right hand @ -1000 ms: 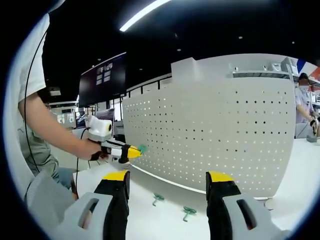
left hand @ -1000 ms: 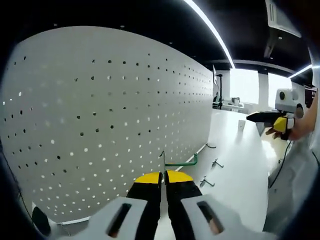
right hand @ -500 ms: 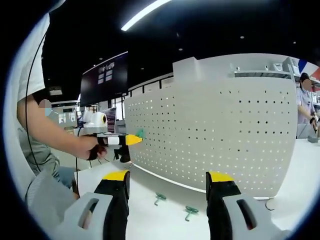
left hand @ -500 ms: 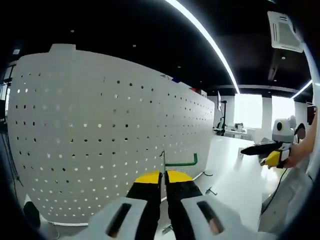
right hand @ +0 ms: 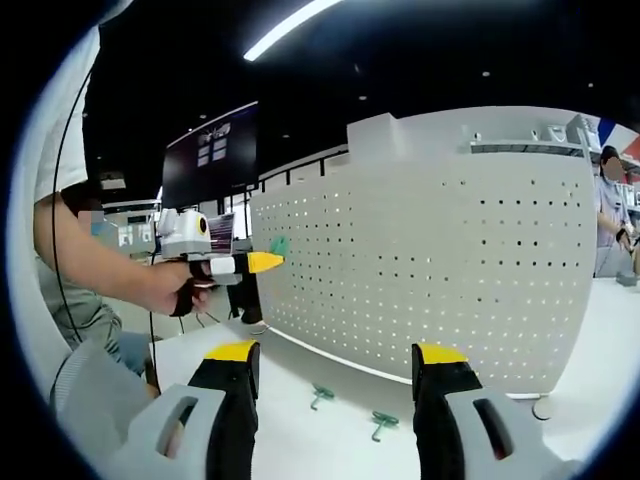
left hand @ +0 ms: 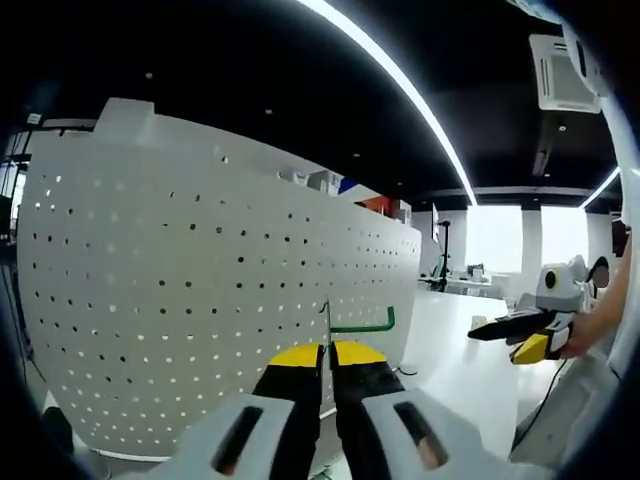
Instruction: Insert the hook assembly into the mounting plate slot until the hook locks in place.
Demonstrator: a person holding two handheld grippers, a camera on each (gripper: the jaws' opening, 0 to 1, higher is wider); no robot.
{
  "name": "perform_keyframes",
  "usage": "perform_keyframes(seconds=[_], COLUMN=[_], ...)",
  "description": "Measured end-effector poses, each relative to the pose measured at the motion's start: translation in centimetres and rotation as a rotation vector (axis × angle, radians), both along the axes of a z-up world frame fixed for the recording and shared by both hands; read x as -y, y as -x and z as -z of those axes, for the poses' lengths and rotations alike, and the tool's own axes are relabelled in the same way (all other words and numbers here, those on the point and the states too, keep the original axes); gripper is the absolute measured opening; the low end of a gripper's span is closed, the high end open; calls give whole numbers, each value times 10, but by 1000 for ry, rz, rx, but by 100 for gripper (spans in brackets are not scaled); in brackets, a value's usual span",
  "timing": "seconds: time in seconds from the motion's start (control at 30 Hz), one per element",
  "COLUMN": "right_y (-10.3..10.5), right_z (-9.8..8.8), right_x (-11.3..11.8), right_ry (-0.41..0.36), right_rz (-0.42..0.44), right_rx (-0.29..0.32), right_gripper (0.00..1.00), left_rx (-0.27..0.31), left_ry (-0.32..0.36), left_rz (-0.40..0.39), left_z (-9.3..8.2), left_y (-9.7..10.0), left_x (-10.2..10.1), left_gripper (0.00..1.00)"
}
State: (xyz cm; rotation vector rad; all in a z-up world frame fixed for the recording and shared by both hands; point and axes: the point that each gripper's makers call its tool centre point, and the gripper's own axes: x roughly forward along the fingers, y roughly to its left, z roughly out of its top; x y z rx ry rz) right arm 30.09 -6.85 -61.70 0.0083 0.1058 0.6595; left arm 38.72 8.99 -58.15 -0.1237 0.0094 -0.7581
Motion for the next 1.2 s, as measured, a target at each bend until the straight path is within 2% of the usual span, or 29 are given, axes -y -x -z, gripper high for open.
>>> perform_keyframes(seconds=[0.1,0.13,0.17,0.2,0.27,0.43,0.77,0.93,1.03,1.1,1.2], right_y=[0,1,3,3,5,5,-5,-12,-14,-16,-19], right_z=[-3,-5,-11,-15,-17,-15,-22,-27,-27,-29,-32], right_x=[-1,-3,-5,-5,-6,-10,-24,-31,-36,-40,-44], right_ry=[-31,-70,-153,-200,-254,-246,-249,-247,-219,-231,-234], right_rz=[-5,-13,-26,-34,-53,-63,-79,-85,-97,-108,-111], right_rx=[-4,-14,-33,-41,-66,-73,-60,-49,-31,-35,-26], right_gripper=[59,57,56,55,52,51,46,41,37,36,33], left_rx=[2,2,2,2,2,1,1,3,3,-4,-7], left_ry=[4,5,5,6,9,11,15,22,23,51,51], left_rz=[-1,0,0,0,1,-2,8,10,17,11,23], left_z=[-1,-1,-1,-2,-2,-2,-5,-8,-7,-8,-7], left_y=[1,1,2,2,2,1,7,11,12,11,13], left_x=[2,2,3,3,4,4,16,24,26,27,35], left_gripper=[3,3,3,3,3,3,3,3,3,3,3])
